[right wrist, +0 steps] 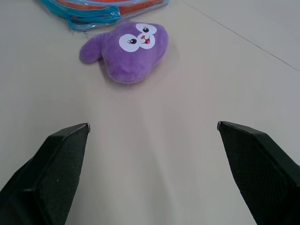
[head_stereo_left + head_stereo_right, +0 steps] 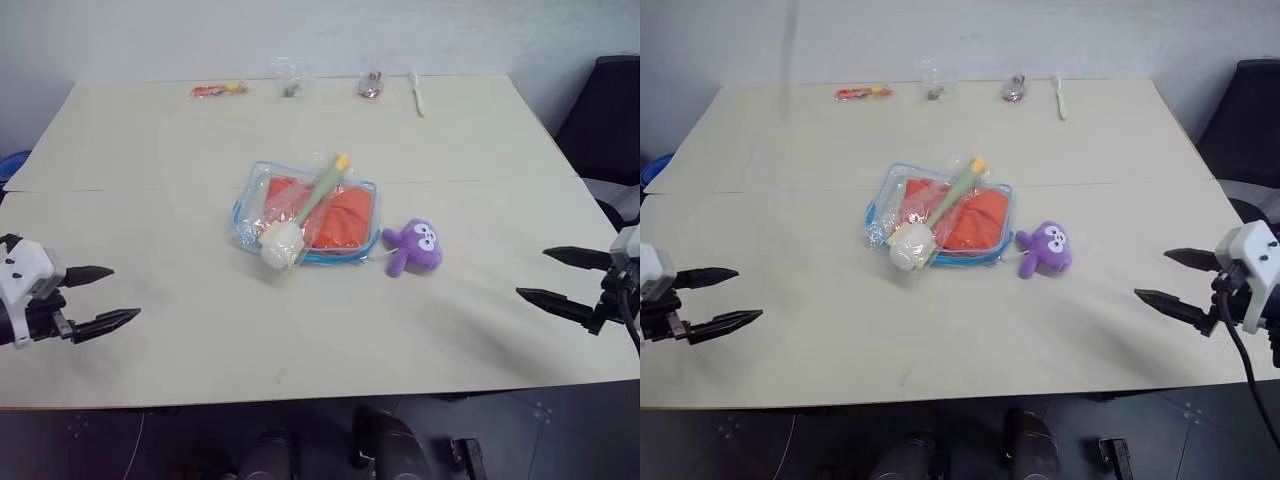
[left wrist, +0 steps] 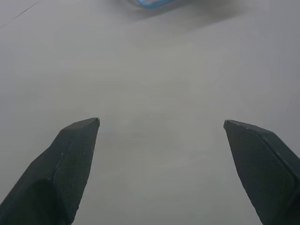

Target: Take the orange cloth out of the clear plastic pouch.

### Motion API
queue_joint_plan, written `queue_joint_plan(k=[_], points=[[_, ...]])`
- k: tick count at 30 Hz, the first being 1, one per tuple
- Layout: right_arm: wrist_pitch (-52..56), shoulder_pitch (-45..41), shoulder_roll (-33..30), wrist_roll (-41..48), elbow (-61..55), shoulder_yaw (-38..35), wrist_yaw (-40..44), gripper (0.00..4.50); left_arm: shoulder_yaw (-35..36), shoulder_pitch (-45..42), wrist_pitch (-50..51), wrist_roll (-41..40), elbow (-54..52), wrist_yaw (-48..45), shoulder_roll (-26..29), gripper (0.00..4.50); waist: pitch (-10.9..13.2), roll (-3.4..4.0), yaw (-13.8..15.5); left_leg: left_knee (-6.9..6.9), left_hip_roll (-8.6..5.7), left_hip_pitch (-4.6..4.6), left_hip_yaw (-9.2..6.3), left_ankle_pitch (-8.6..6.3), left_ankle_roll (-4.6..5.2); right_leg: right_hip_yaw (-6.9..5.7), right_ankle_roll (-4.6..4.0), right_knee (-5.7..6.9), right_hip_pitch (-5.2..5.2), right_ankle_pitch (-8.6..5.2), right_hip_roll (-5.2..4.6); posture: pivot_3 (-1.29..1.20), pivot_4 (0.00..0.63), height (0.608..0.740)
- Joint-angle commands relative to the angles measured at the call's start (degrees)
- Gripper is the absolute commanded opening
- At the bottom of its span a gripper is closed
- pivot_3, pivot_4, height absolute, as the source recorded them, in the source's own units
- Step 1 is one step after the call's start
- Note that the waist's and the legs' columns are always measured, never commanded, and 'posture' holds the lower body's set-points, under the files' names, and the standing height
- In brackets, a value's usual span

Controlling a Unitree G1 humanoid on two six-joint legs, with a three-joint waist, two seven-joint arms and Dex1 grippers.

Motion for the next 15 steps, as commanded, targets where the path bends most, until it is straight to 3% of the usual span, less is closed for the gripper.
queue_joint_plan(k=[1,15], points=[[0.1,0.8,0.5,-0.7,-2.1,-0.9,-1.6,4.5,-0.5,-0.1,-0.9,0.4,-1.5,0.0,-0.2,4.49,0.0,0.0,0.0,0.0,0.0,0.0,0.01,0.0,0.0,0.0,0.0,0.0,0.0,0.0,0.0,0.0,0.15,0.74],[4.0,0.5,1.5,1.1,-4.1,-0.7,-4.0,4.5,-3.0,-3.9,3.7,-0.8,-1.8,3.2,-1.3,4.49,0.0,-0.01,0.4,0.05,-0.01,0.06,0.11,0.0,0.0,0.01,0.0,0.14,-0.01,0.0,0.01,0.0,0.15,0.74]])
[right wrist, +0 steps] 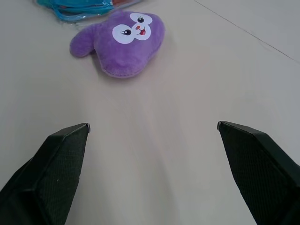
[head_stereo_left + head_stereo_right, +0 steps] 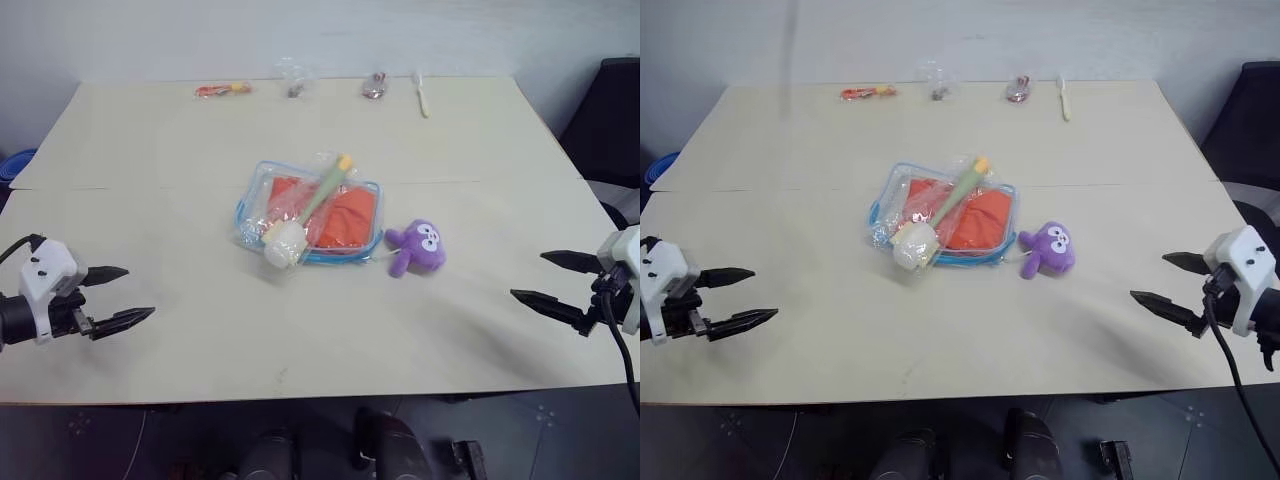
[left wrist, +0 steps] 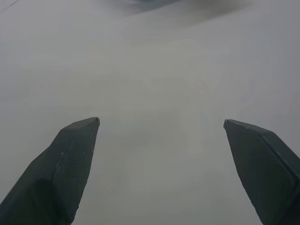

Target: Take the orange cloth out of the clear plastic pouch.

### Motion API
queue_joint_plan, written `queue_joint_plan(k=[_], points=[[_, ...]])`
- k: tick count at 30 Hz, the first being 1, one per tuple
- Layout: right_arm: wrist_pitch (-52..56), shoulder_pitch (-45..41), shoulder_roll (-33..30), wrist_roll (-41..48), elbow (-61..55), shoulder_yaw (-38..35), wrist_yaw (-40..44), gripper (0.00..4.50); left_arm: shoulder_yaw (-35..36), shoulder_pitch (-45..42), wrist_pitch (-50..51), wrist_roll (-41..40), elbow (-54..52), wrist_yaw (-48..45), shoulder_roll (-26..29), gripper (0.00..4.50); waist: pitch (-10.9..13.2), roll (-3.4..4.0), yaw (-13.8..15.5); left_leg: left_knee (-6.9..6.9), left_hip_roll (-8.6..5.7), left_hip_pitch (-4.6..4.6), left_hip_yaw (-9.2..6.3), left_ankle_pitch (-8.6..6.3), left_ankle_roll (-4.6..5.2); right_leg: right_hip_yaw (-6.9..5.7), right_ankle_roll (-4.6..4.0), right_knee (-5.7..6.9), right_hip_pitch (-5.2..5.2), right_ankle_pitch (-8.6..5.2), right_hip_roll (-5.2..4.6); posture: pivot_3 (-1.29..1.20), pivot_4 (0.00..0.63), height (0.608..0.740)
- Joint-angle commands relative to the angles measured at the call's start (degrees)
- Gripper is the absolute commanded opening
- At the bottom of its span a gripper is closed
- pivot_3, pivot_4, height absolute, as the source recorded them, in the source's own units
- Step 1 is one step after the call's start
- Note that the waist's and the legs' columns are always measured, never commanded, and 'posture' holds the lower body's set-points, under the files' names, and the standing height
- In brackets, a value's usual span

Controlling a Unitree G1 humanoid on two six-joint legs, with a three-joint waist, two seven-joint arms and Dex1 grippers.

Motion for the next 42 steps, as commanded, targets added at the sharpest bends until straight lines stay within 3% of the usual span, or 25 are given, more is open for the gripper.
queue_joint_plan(k=[1,7,14,18,22,29,36,42], points=[[1.5,-0.9,0.3,2.0,-2.1,-1.4,-0.3,4.5,1.5,-0.9,0.4,-1.0,-1.1,0.7,-0.2,4.49,0.0,0.0,0.0,0.0,0.0,0.0,0.01,0.0,0.0,-0.01,0.0,0.0,0.0,0.0,0.0,0.0,0.15,0.74],[4.2,-1.3,2.6,4.2,-6.1,-0.9,-2.8,4.5,1.5,-4.1,2.3,-2.2,-2.3,3.7,-1.4,4.49,0.0,0.0,0.2,0.03,0.0,0.02,0.03,0.0,0.0,0.0,0.0,0.05,-0.01,0.0,0.01,0.0,0.15,0.74],[11.5,-1.9,7.3,11.4,-21.1,0.3,-10.5,4.5,-3.2,-13.5,20.0,-11.0,-16.7,14.3,-4.3,4.49,0.0,-0.03,0.4,0.14,-0.06,-0.02,-0.13,0.0,-0.01,0.17,0.02,0.11,0.05,0.01,-0.06,0.0,0.15,0.74],[14.5,-6.1,9.9,16.4,-31.2,5.2,-17.3,4.5,-12.3,-33.8,37.8,-14.0,-16.8,27.8,-10.8,4.49,0.0,-0.18,0.6,0.24,-0.33,-0.01,-0.36,0.13,-0.09,0.21,0.05,0.23,0.15,0.03,-0.08,0.0,0.15,0.74],[16.6,-8.9,11.7,19.5,-36.4,9.5,-22.4,4.5,-22.7,-49.0,46.4,-9.1,-12.7,35.9,-18.2,4.49,0.0,-0.34,0.6,0.21,-0.58,-0.02,-0.42,0.15,-0.09,0.16,0.06,0.27,0.14,0.04,-0.1,0.0,0.15,0.74],[16.4,-11.7,13.3,19.5,-38.0,13.6,-27.6,4.5,-35.2,-62.0,50.0,-1.5,1.6,39.5,-26.5,4.49,0.0,-0.45,0.3,0.12,-0.58,-0.04,-0.29,0.16,-0.08,-0.03,0.07,0.14,0.09,0.04,0.03,0.0,0.15,0.74],[14.9,-9.5,13.9,17.9,-40.6,14.9,-29.8,4.5,-39.4,-68.8,41.4,5.7,19.8,38.6,-34.0,4.49,0.0,-0.5,0.6,0.2,-0.56,-0.14,-0.08,0.19,-0.1,-0.11,0.08,0.14,0.07,0.05,0.04,0.0,0.15,0.74],[14.3,-8.7,13.7,18.2,-41.1,14.6,-30.8,4.5,-40.8,-68.8,38.9,7.8,25.7,34.6,-38.0,4.49,0.1,-0.54,0.5,0.17,-0.56,-0.2,0.11,0.19,-0.09,-0.14,0.13,0.04,0.06,0.08,0.04,0.0,0.15,0.74]])
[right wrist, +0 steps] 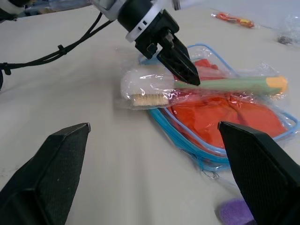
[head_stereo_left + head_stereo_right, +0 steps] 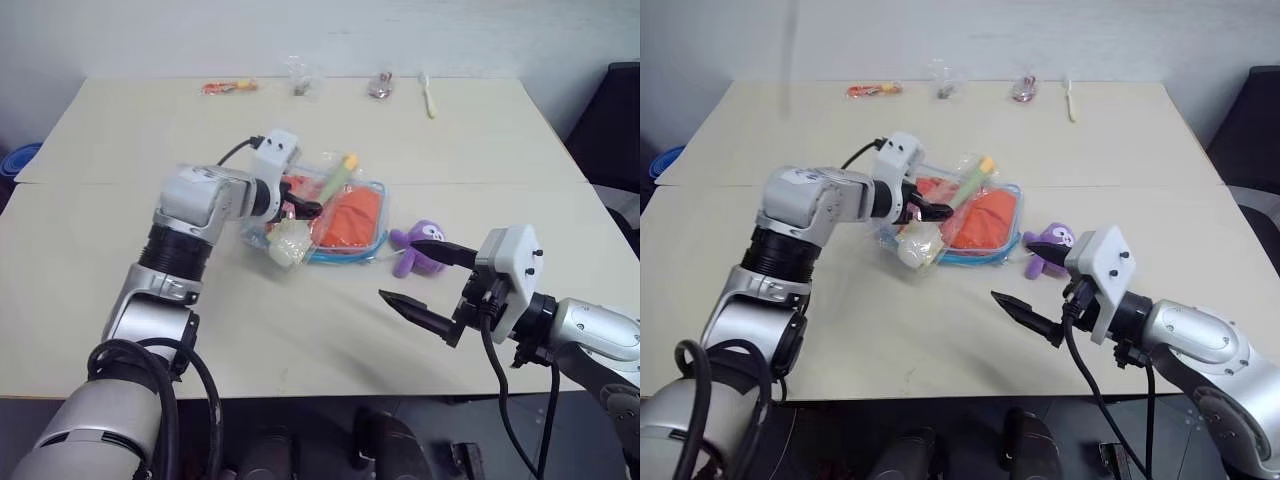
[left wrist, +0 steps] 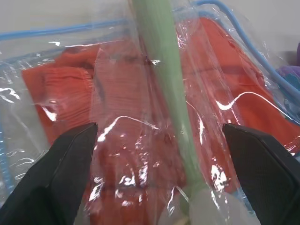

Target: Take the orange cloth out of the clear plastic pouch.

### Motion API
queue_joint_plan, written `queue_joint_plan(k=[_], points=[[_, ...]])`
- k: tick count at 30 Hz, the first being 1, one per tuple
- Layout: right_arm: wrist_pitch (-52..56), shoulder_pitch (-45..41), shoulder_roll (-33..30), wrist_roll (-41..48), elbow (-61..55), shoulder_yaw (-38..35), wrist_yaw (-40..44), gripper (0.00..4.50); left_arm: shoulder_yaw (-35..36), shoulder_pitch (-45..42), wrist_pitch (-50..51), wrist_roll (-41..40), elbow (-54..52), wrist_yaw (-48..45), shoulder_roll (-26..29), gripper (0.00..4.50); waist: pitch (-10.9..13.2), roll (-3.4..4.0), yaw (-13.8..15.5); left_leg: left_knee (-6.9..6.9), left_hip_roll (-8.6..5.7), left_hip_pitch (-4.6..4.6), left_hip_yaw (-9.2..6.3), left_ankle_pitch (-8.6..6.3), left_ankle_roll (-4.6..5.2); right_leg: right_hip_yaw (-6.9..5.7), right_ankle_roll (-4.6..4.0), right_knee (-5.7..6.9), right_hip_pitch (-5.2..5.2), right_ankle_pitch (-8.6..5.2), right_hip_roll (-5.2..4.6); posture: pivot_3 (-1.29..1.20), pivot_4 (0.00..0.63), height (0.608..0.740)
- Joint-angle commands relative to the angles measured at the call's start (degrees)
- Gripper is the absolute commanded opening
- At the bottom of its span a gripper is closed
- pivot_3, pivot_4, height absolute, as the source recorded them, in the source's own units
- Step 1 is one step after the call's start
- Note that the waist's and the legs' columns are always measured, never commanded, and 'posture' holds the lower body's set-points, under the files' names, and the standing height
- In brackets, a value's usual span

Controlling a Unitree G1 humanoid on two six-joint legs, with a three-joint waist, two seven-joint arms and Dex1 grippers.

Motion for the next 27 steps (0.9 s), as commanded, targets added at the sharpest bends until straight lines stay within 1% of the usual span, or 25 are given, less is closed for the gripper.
queue_joint_plan(k=[1,4,13,15,16,19,21,25,26,27], points=[[-1.5,0.3,-0.1,0.0,-2.3,-1.0,-0.6,4.5,-0.7,-0.9,-1.8,1.7,0.9,-2.2,-1.0,4.49,0.0,0.0,0.0,0.0,0.0,0.0,0.0,0.0,0.0,-0.01,0.0,0.0,0.0,0.0,0.0,0.0,0.15,0.74],[-1.7,0.4,0.0,-0.1,-2.3,-0.8,-0.8,4.5,-1.2,0.2,-2.8,3.3,1.4,-3.0,-1.2,3.92,0.0,0.0,-0.1,0.0,0.01,0.01,0.01,0.0,0.01,0.01,0.0,0.02,0.0,0.0,0.0,0.0,0.15,0.74],[-2.0,-0.5,-0.2,-0.4,-1.3,-0.3,-0.4,4.5,1.0,1.6,-2.1,5.3,-0.8,-3.1,-0.4,1.07,0.0,0.0,-0.1,0.02,0.0,0.02,0.01,0.01,0.02,0.03,0.01,0.05,0.01,0.01,-0.03,0.0,0.15,0.74],[-2.2,-1.0,-0.4,-0.3,-1.0,0.0,0.0,4.5,2.3,1.8,-1.2,5.2,-2.3,-2.8,0.1,0.43,0.0,0.0,-0.1,0.01,0.01,0.03,0.01,0.01,0.02,0.03,0.01,0.05,0.0,0.01,-0.03,0.0,0.15,0.74],[-2.3,-1.4,-0.4,-0.3,-0.7,0.4,0.4,4.5,3.9,1.8,-0.2,5.0,-3.6,-2.0,0.9,0.2,0.0,0.0,-0.1,0.02,0.01,0.03,0.01,0.01,0.03,0.03,0.01,0.06,0.0,0.01,-0.03,0.0,0.15,0.74],[-2.5,-3.7,-0.4,-0.2,0.3,2.4,1.9,4.5,9.8,2.3,2.2,4.7,-7.1,0.2,4.7,0.19,0.0,-0.03,-0.4,0.02,0.02,0.02,0.0,0.01,0.03,0.04,0.01,0.07,-0.03,0.01,-0.03,0.0,0.15,0.74],[-2.7,-5.9,-0.3,-0.5,1.5,4.5,3.4,4.5,14.0,3.9,3.3,5.2,-8.7,1.5,9.2,0.19,0.0,-0.05,-1.0,-0.01,0.07,0.04,-0.06,0.02,0.02,0.13,0.01,0.13,-0.13,0.01,0.01,0.0,0.15,0.74],[-3.7,-11.0,0.1,-1.5,5.5,8.8,7.9,4.5,21.8,10.8,3.1,6.7,-9.9,3.1,20.6,0.19,0.0,-0.04,-2.1,-0.13,0.09,0.12,-0.16,0.02,0.02,0.22,-0.02,0.22,-0.31,-0.01,0.0,0.0,0.15,0.74],[-3.9,-12.0,0.2,-1.9,6.5,9.6,8.9,4.5,23.4,13.3,2.1,7.5,-9.6,3.7,23.4,0.19,0.0,-0.05,-2.0,-0.14,0.06,0.12,-0.19,0.02,0.02,0.24,-0.03,0.26,-0.35,-0.02,-0.01,0.0,0.15,0.74],[-4.4,-13.2,0.4,-2.4,7.8,10.8,10.4,4.5,26.7,17.2,2.0,8.2,-9.5,4.6,26.3,0.19,0.0,-0.05,-2.0,-0.14,0.06,0.11,-0.19,0.02,0.02,0.23,-0.03,0.25,-0.38,-0.02,-0.01,0.0,0.15,0.74]])
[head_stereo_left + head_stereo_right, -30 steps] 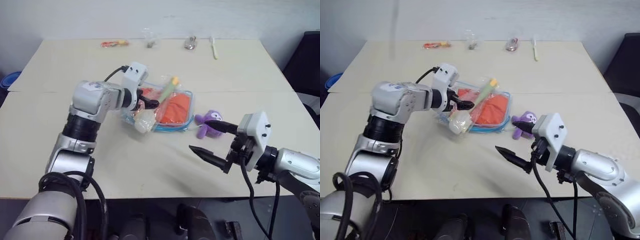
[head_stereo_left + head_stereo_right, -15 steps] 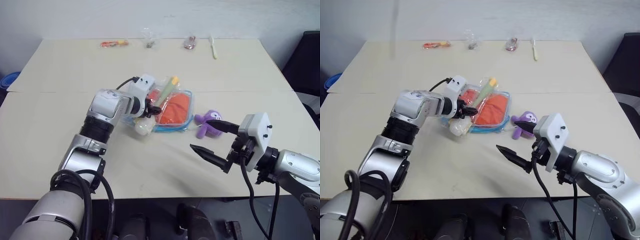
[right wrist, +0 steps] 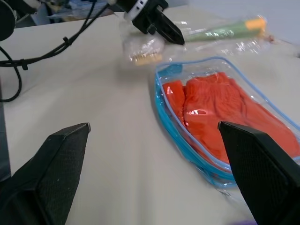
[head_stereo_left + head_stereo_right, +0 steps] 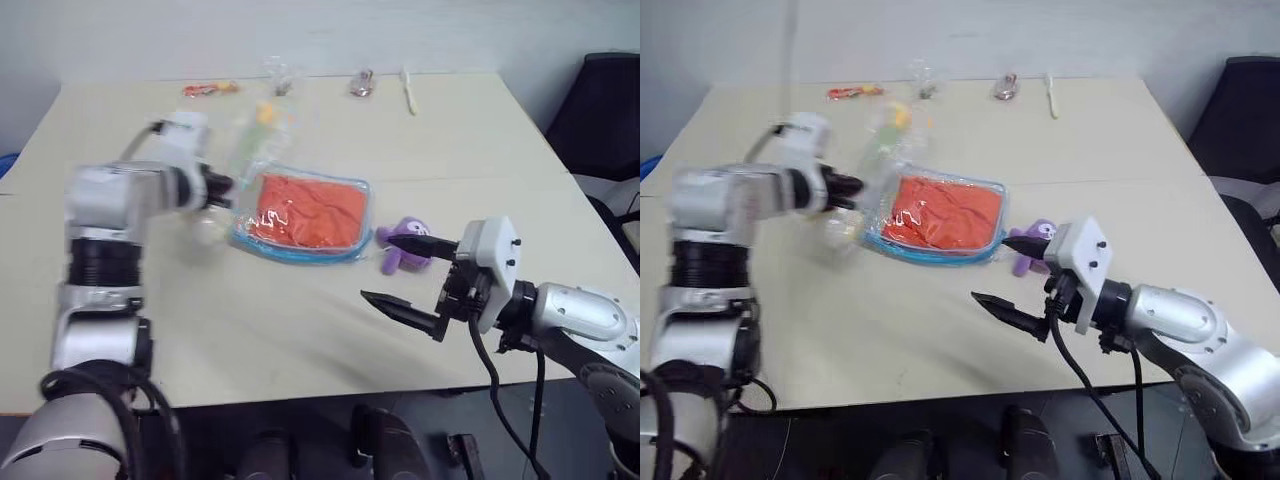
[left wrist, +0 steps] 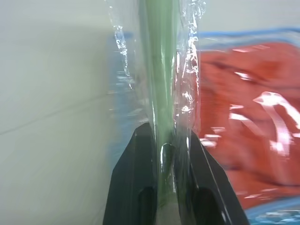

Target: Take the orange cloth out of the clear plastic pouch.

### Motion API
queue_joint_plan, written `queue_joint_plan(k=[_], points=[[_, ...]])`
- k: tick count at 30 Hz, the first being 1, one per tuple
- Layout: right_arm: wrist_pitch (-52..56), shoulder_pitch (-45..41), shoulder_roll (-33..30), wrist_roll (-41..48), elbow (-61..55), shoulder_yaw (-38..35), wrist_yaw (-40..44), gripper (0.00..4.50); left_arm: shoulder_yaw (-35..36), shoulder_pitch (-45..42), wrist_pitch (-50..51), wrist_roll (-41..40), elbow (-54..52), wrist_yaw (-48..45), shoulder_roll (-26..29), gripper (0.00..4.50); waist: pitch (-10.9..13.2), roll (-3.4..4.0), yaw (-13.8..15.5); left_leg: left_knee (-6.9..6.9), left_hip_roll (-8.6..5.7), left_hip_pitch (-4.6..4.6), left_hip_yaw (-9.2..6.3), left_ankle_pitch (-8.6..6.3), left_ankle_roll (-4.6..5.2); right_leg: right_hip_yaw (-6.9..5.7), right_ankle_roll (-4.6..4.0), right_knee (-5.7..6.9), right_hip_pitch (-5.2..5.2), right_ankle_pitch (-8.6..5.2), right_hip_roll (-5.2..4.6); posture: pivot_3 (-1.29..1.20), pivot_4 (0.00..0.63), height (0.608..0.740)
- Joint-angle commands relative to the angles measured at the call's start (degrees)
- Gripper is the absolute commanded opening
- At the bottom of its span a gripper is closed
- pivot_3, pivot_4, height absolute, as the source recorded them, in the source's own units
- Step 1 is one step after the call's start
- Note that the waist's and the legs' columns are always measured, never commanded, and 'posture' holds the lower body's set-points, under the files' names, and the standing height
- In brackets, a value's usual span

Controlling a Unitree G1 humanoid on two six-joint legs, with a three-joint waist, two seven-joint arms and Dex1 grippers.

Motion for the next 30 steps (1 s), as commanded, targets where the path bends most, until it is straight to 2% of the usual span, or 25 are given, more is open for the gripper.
queue_joint_plan(k=[1,4,7,9,10,14,18,21,25,27,30], points=[[-2.5,-3.5,0.5,-1.1,2.7,2.6,4.8,4.5,9.7,9.8,-1.8,3.1,-0.2,2.9,8.1,0.19,0.0,0.0,0.1,0.0,-0.02,-0.04,-0.01,0.0,0.0,0.0,0.0,0.0,-0.04,0.0,-0.02,0.0,0.15,0.74],[-3.5,-5.9,1.0,-1.7,5.4,4.6,8.2,4.5,17.2,18.0,-3.0,3.4,0.9,3.9,12.4,0.19,0.0,-0.18,0.4,0.06,-0.05,-0.19,-0.06,0.0,0.0,-0.02,0.0,0.01,-0.14,0.0,-0.07,0.0,0.15,0.74],[-4.0,-7.4,1.5,-1.9,7.2,5.5,11.0,4.5,21.4,23.4,-4.0,3.1,-0.7,3.9,13.5,0.19,-0.1,-0.33,1.9,0.49,-0.05,-0.8,-0.2,0.0,0.0,-0.17,0.01,0.01,-0.28,0.01,-0.09,0.0,0.15,0.74],[-4.4,-8.7,1.5,-2.0,8.6,6.4,13.6,4.5,23.7,28.4,-4.0,3.1,-3.2,3.4,13.5,0.92,-0.1,-0.38,2.4,0.57,-0.04,-0.84,-0.35,0.01,0.03,-0.12,0.03,0.01,-0.2,0.02,-0.15,0.0,0.15,0.74],[-4.6,-9.5,1.7,-2.3,9.4,7.0,14.6,4.5,25.5,30.4,-3.3,3.0,-4.6,3.7,13.0,1.1,-0.1,-0.39,2.4,0.58,-0.05,-0.83,-0.44,0.02,0.05,-0.09,0.04,0.0,-0.13,0.02,-0.18,0.0,0.15,0.74],[-5.0,-11.4,2.3,-3.4,11.6,7.9,16.5,4.5,29.0,36.8,-4.9,4.0,-6.8,4.4,13.2,2.41,-0.1,-0.46,1.9,0.57,-0.06,-0.79,-0.42,0.02,0.05,-0.06,0.1,-0.04,-0.09,0.05,-0.12,0.0,0.15,0.74],[-4.9,-11.5,2.5,-3.6,12.0,7.7,17.1,4.5,31.6,38.9,-7.8,3.4,-7.1,2.5,15.7,3.55,-0.1,-0.46,1.6,0.51,-0.07,-0.78,-0.39,0.02,-0.02,-0.08,0.08,-0.02,-0.16,0.04,-0.03,0.0,0.15,0.74],[-4.5,-10.9,2.2,-3.7,11.7,6.9,16.6,4.5,34.0,36.7,-12.3,-0.8,-8.3,-4.1,18.6,4.35,-0.2,-0.48,1.6,0.48,-0.05,-0.79,-0.35,0.03,-0.06,-0.1,0.06,-0.01,-0.21,0.03,0.0,0.0,0.15,0.74],[-3.8,-9.3,1.6,-3.2,10.8,5.0,15.0,4.5,31.0,35.5,-24.1,-6.3,-12.8,-18.5,23.7,4.35,-0.2,-0.48,1.8,0.47,-0.04,-0.8,-0.34,0.03,-0.07,-0.08,0.05,-0.02,-0.22,0.03,-0.11,0.0,0.15,0.74],[-3.5,-8.0,1.2,-3.2,9.9,3.7,13.7,4.5,26.2,33.6,-28.7,-9.5,-16.5,-25.8,25.1,4.35,-0.1,-0.46,1.9,0.47,-0.04,-0.81,-0.36,0.03,-0.07,-0.09,0.05,-0.04,-0.2,0.03,-0.15,0.0,0.15,0.74],[-3.0,-6.0,0.7,-3.6,8.8,1.9,11.6,4.5,15.3,29.7,-36.9,-9.3,-18.9,-33.7,25.3,4.35,-0.1,-0.37,1.8,0.47,-0.1,-0.79,-0.31,0.03,-0.06,-0.05,0.06,-0.03,-0.18,0.03,-0.18,0.0,0.15,0.74]])
